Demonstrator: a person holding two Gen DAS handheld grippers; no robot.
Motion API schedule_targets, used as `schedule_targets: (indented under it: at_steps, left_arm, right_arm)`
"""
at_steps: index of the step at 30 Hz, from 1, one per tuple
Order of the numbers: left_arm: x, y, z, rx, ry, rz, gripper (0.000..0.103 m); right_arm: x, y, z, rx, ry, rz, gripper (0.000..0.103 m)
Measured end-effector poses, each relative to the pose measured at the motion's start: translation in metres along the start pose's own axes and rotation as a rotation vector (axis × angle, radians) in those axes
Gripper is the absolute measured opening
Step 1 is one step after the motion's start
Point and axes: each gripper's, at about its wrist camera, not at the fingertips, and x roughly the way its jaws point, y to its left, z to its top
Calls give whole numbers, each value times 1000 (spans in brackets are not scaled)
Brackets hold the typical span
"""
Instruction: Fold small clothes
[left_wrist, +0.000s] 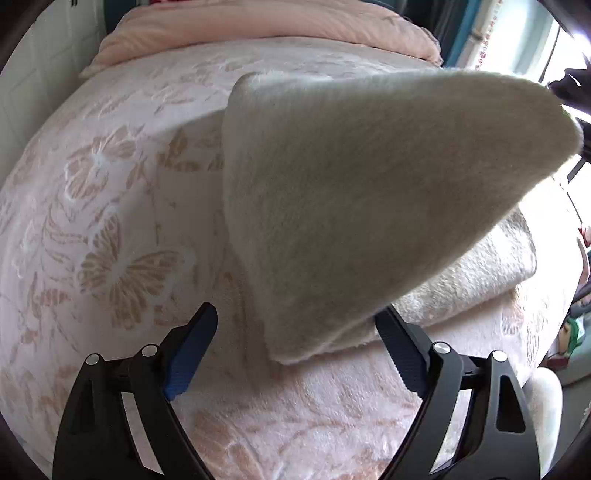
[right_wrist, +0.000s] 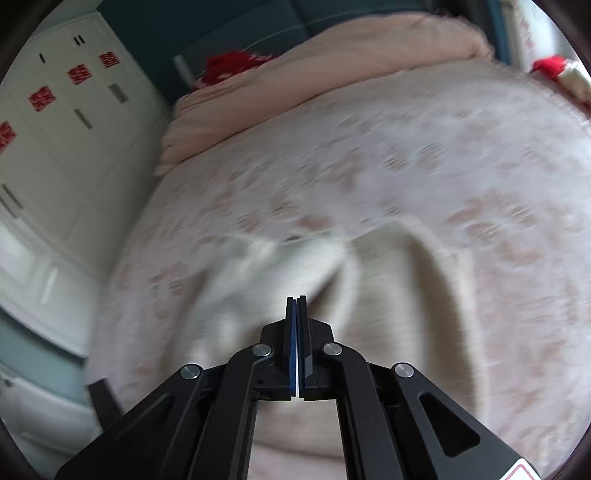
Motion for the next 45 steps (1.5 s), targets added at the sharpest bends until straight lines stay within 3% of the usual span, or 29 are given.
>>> schedule_targets:
  at_steps: [3,4,6,7,8,10,12,15,16,17,19,20,22,23,25,26,29,30,31,34,35,37,40,43,45]
  left_arm:
    - [11,-1,0,-19,33,5,85]
    - [11,-1,0,-24,33,8,85]
    - [9,-3,-2,-24,21,12,86]
    - [8,-5,-3,-20,18,12,87]
    - [8,-5,-5,-17,14,16,88]
    - [8,-7,-8,-20,6,19,88]
    - [8,-8,-10,-30,2,23,89]
    - [5,-10,-11,-39,7,22,89]
    - [5,-9,-10,-40,10,23,89]
    - [5,-10,-10,-41,14,24,89]
    - [6,-8,-7,-36,22,25,89]
    - [6,-8,-6,-31,22,26,89]
    - [4,-9,-2,-21,13,23,89]
    - [3,-9,-1,-21,8,19,89]
    - [4,-9,2,-34,6,2,89]
    - [5,-9,2,-42,11,-7,89]
    - [13,-13,4,-71,35,-15,89]
    - [14,-15,3,-74,38,-13,89]
    - [15,-16,3,-73,37,-8,89]
    - [14,-18,4,-56,33,3,89]
    - [14,-16,5,-54,31,4,89]
    - [12,-15,5,-55,27,4,89]
    - [-7,-14,1,-48,-40,-11,86]
    - [-23,-6,2,-72,-98,-24,74]
    - [-19,-1,7,-95,-80,-46,55]
  right_arm:
    - [45,-38,-22,18,194,-131,1]
    - [45,-49,-30,77,206,-99,3]
    - [26,-54,-34,169,132,19,14]
    - [17,-52,-33,191,98,74,30]
    - [13,-45,-30,194,85,116,57]
    - [16,-27,-18,168,105,177,78]
    - [38,-15,-8,146,193,215,79]
    - [89,-3,-4,140,337,165,77]
    - [104,2,-6,134,380,155,50]
    - [113,11,-6,112,416,150,12]
    - [96,31,6,39,355,148,9]
    - [69,42,20,-10,260,168,8]
    - [22,43,41,-22,122,194,8]
    - [5,39,48,-42,70,165,8]
    - [-2,28,49,-111,34,13,9]
    - [15,14,44,-133,73,-77,11]
    - [74,-33,15,-62,274,-125,16]
    - [71,-40,10,-28,263,-104,19]
    - [55,-44,10,10,196,-68,24]
    - [8,-51,6,75,77,2,64]
    - [-2,-52,1,81,61,9,69]
    - [-8,-56,-17,123,87,60,73]
    - [5,-63,-44,219,159,143,73]
    - [27,-67,-60,282,198,186,74]
    - [39,-62,-66,347,185,230,63]
